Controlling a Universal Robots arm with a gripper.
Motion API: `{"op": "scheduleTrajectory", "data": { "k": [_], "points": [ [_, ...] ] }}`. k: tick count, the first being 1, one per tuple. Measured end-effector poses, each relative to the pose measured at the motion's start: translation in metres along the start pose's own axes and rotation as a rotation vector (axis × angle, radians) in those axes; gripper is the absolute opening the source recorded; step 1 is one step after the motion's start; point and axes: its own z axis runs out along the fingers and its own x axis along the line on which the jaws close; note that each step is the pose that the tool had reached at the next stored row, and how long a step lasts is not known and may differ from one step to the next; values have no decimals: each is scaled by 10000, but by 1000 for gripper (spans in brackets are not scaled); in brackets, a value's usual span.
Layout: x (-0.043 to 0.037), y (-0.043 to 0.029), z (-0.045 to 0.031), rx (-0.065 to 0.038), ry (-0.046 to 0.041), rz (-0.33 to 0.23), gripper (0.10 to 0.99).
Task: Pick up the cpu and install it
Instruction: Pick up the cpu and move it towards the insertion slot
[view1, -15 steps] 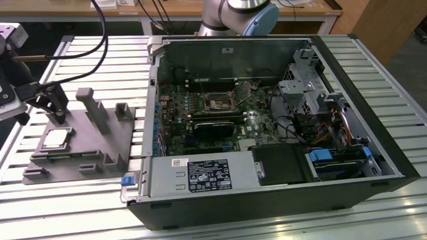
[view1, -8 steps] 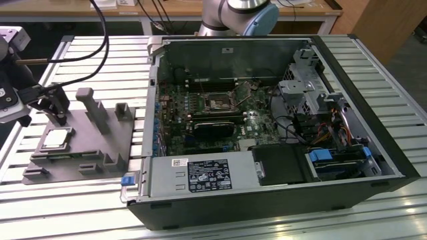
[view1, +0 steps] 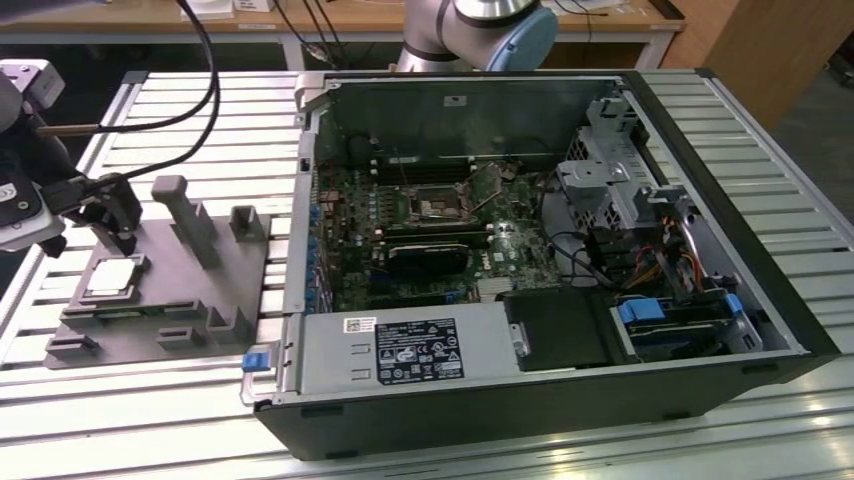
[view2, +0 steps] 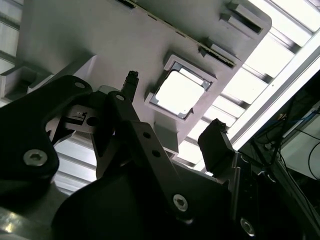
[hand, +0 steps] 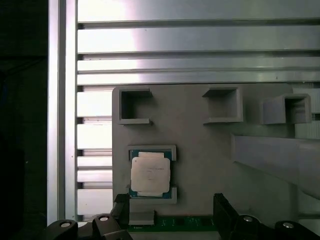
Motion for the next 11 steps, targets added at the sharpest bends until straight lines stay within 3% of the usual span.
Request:
{"op": "scheduleTrajectory", "data": {
  "k": [11],
  "points": [
    [-1, -6, 91, -9, 6, 0, 761]
  ]
}}
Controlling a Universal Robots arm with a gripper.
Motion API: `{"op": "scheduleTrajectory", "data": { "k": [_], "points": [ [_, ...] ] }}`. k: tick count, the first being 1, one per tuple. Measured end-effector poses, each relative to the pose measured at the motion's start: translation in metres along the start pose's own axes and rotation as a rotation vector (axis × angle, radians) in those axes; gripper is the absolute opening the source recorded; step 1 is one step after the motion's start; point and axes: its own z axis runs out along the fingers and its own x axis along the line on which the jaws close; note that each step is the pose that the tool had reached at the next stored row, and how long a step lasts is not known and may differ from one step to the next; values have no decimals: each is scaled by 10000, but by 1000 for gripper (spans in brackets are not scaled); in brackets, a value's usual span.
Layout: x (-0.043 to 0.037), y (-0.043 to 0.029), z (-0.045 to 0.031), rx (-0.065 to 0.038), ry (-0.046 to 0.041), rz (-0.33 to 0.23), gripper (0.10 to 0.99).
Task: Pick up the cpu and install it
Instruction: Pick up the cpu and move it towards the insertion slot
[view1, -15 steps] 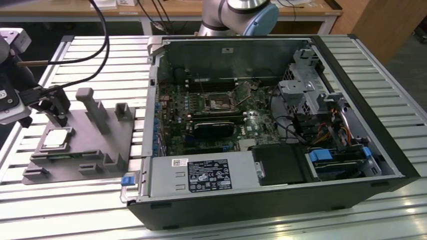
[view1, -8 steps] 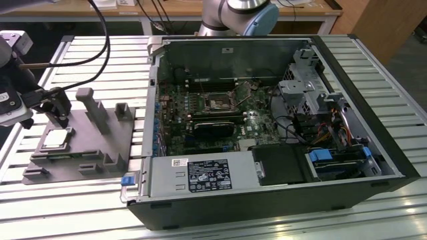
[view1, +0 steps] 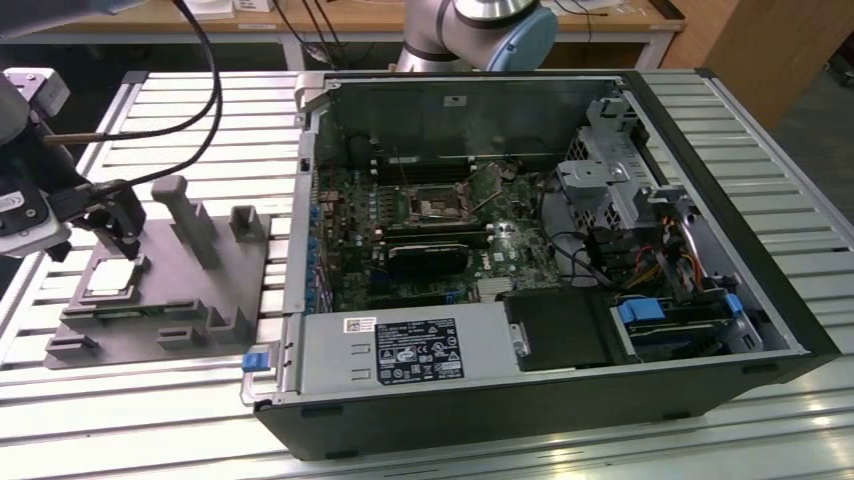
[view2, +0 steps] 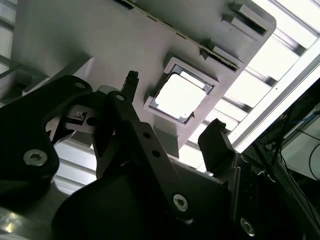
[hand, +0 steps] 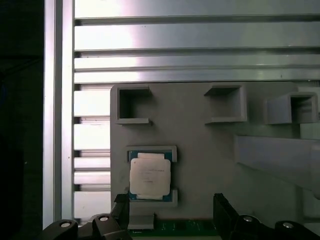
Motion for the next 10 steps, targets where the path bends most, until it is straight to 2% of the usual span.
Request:
{"op": "scheduleTrajectory", "data": {
  "k": [10],
  "points": [
    [-1, -8, 92, 1, 27, 0, 761]
  ]
}}
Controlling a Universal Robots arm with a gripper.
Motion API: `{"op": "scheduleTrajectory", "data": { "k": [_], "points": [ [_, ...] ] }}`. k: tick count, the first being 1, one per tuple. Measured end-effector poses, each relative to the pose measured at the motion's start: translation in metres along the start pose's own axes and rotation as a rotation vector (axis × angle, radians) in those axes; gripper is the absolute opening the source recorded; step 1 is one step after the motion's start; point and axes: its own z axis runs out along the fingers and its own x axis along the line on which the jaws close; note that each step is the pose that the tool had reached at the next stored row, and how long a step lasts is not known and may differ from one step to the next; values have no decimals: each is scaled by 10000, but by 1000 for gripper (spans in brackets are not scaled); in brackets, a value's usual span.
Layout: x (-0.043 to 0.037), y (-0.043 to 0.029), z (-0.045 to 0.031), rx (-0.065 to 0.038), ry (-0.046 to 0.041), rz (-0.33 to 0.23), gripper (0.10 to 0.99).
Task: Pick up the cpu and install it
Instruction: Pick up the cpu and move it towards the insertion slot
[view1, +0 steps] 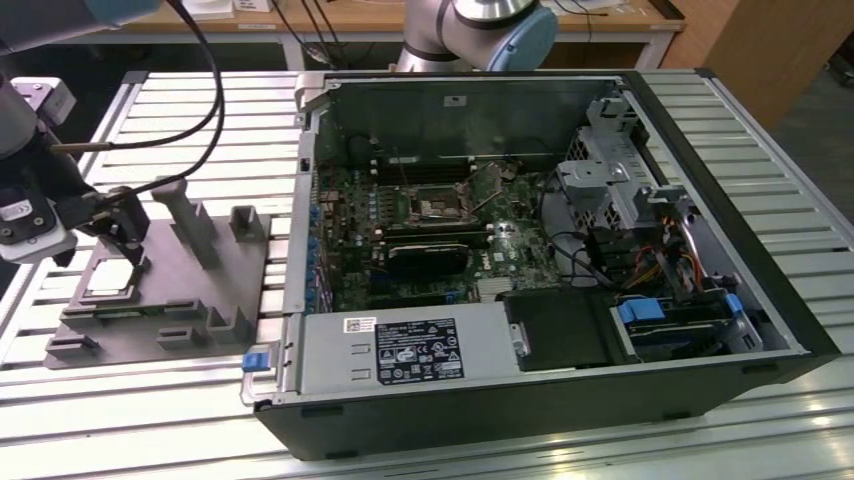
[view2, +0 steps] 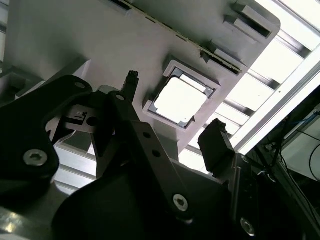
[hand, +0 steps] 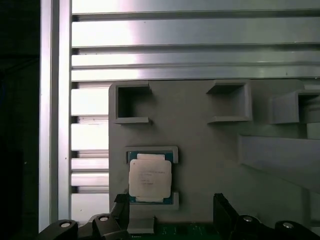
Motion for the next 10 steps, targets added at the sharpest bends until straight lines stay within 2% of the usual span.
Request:
{"op": "scheduleTrajectory", "data": {
  "k": [10],
  "points": [
    [-2, -12, 96, 1, 37, -10, 761]
  ]
}}
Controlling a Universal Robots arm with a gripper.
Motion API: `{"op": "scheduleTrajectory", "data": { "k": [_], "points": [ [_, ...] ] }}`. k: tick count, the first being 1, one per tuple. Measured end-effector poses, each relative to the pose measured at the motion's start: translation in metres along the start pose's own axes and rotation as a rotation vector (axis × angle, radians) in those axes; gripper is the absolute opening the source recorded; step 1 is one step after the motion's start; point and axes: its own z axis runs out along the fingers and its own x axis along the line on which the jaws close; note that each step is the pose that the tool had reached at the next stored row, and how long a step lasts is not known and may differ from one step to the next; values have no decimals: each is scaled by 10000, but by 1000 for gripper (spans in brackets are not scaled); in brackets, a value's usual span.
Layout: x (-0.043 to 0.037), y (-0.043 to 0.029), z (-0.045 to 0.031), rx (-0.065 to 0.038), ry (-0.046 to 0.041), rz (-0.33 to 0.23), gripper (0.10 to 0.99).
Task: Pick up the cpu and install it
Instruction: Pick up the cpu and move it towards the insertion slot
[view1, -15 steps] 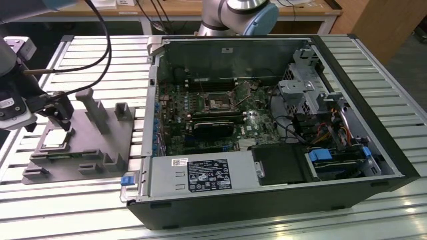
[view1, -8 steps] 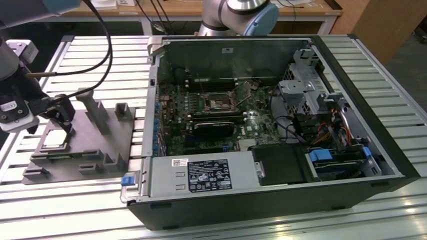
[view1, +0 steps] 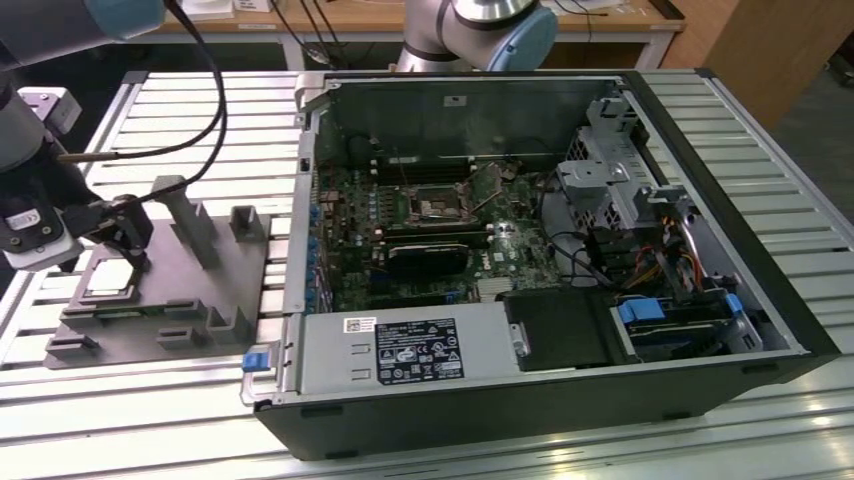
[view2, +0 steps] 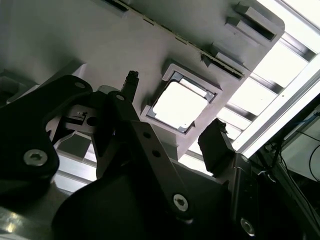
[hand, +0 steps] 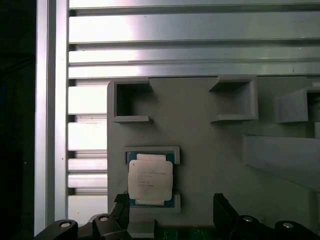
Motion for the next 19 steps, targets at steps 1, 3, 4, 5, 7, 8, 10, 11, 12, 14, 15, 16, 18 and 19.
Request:
{"op": "scheduleTrajectory", "data": {
  "k": [1, 3, 4, 5, 7, 8, 10, 11, 12, 14, 15, 16, 18, 19],
  "points": [
    [0, 0, 7, 0, 1, -1, 761],
    [0, -1, 19, 1, 1, -1, 761],
    [0, -2, 25, 1, 1, -2, 761],
    [0, -2, 31, 1, 1, -2, 761],
    [-1, -2, 41, 0, 1, -2, 761],
    [-1, -3, 46, 1, 1, -2, 761],
    [-1, -3, 56, 0, 0, -3, 761],
    [-1, -3, 60, 0, 1, -4, 761],
    [-1, -4, 65, 1, 2, -4, 761],
    [-1, -4, 72, 1, 2, -5, 761],
    [-1, -4, 76, 1, 2, -6, 761],
    [-2, -4, 81, 0, 1, -7, 761],
    [-2, -5, 91, 0, 1, -8, 761],
    [-2, -5, 97, 0, 0, -8, 761]
  ]
}}
